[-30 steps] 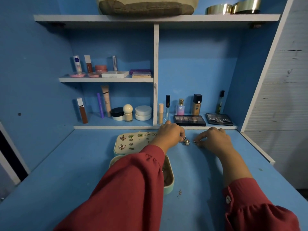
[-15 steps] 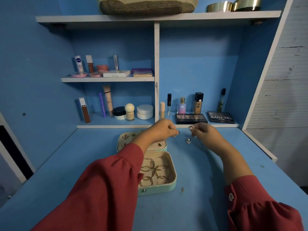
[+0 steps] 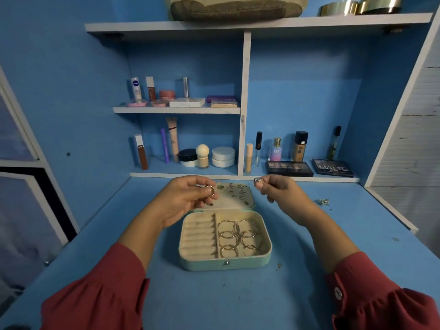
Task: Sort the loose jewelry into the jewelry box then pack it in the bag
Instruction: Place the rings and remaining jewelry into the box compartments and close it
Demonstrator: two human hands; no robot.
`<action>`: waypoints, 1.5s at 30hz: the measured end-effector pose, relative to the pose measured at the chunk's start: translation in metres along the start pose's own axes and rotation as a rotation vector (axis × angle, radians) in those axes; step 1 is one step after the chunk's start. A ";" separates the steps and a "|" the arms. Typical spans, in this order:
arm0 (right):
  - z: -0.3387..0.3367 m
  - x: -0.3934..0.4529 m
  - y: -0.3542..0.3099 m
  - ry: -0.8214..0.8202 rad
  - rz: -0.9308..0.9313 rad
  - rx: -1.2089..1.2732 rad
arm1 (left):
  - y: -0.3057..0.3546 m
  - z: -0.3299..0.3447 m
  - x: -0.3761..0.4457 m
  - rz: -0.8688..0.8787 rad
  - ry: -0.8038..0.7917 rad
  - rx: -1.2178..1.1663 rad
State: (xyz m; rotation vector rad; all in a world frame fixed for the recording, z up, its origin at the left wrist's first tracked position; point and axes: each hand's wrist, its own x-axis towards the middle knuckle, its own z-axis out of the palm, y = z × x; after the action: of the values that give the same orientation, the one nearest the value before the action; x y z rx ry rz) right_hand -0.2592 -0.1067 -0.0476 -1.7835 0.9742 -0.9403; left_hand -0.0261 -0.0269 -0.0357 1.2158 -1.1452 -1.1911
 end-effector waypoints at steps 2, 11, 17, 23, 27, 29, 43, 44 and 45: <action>0.009 -0.001 -0.002 -0.038 -0.023 -0.050 | -0.003 -0.009 -0.009 0.012 0.010 0.044; 0.038 -0.006 -0.012 -0.142 -0.032 0.060 | -0.010 -0.032 -0.029 0.094 0.067 0.319; 0.045 -0.008 -0.011 -0.140 -0.058 0.008 | -0.009 -0.032 -0.033 0.065 0.015 0.491; 0.054 -0.014 -0.014 -0.267 -0.122 -0.134 | -0.009 -0.032 -0.032 0.087 0.035 0.560; 0.067 -0.019 -0.021 -0.314 -0.194 -0.291 | -0.010 -0.033 -0.030 0.117 0.041 0.595; 0.073 -0.022 -0.024 -0.350 -0.197 -0.297 | -0.011 -0.034 -0.029 0.130 0.057 0.601; 0.088 -0.023 -0.025 -0.370 -0.132 -0.255 | -0.013 -0.035 -0.025 0.114 0.020 0.613; 0.088 -0.024 -0.025 -0.370 -0.126 -0.246 | -0.013 -0.035 -0.024 0.121 0.011 0.631; 0.088 -0.024 -0.026 -0.367 -0.125 -0.240 | -0.013 -0.036 -0.024 0.129 0.000 0.657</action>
State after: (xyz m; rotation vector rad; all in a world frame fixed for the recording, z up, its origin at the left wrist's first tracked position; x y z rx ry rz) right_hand -0.1852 -0.0480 -0.0583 -2.1451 0.7700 -0.5557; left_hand 0.0078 -0.0013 -0.0497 1.5887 -1.6594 -0.7275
